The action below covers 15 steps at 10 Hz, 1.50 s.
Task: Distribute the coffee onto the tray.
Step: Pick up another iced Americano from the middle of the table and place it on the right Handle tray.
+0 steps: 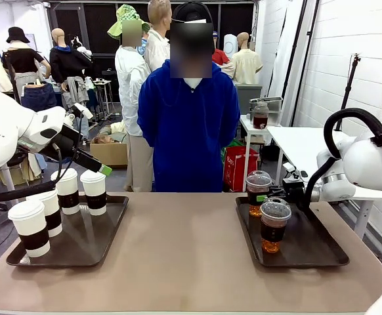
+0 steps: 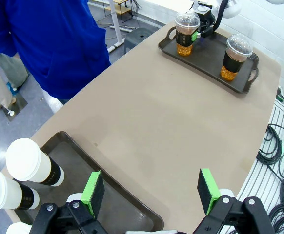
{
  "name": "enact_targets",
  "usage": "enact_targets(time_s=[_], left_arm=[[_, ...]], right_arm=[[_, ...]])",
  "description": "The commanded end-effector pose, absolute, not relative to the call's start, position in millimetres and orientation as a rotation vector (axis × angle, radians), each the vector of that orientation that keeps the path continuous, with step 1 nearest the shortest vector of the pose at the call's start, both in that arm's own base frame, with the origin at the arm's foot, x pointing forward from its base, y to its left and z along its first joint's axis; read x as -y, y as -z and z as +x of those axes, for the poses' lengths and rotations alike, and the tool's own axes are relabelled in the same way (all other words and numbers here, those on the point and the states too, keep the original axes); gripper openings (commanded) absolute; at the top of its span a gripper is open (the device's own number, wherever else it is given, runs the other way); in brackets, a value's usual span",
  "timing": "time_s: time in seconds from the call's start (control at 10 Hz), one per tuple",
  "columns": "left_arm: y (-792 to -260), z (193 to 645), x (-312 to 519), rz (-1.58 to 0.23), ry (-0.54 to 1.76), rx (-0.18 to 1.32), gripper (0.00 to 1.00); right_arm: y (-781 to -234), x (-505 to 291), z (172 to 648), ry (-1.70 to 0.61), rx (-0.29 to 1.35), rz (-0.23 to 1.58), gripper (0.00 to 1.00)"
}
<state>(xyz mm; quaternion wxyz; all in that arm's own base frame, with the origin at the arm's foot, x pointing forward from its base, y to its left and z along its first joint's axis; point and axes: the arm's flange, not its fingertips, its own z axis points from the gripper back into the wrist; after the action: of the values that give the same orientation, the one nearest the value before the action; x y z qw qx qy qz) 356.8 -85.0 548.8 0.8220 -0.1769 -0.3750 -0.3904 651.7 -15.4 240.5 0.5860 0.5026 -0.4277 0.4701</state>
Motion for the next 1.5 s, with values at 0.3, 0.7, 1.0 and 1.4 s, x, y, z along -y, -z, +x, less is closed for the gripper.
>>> enact_targets(time_s=[0.3, 0.7, 1.0, 1.4], left_arm=[[-547, 357, 84, -0.393, 0.829, 0.799, 1.00], [-547, 357, 84, -0.393, 0.829, 0.799, 1.00], [-547, 357, 84, -0.393, 0.829, 0.799, 1.00], [-547, 357, 84, -0.393, 0.829, 0.799, 1.00]], right_arm=[[-243, 14, 649, -1.082, 0.975, 1.180, 1.00], [-244, 20, 648, -1.058, 0.955, 1.171, 1.00], [-246, 37, 646, -1.033, 0.964, 1.139, 1.00], [-249, 70, 642, -0.988, 0.987, 1.085, 1.00]])
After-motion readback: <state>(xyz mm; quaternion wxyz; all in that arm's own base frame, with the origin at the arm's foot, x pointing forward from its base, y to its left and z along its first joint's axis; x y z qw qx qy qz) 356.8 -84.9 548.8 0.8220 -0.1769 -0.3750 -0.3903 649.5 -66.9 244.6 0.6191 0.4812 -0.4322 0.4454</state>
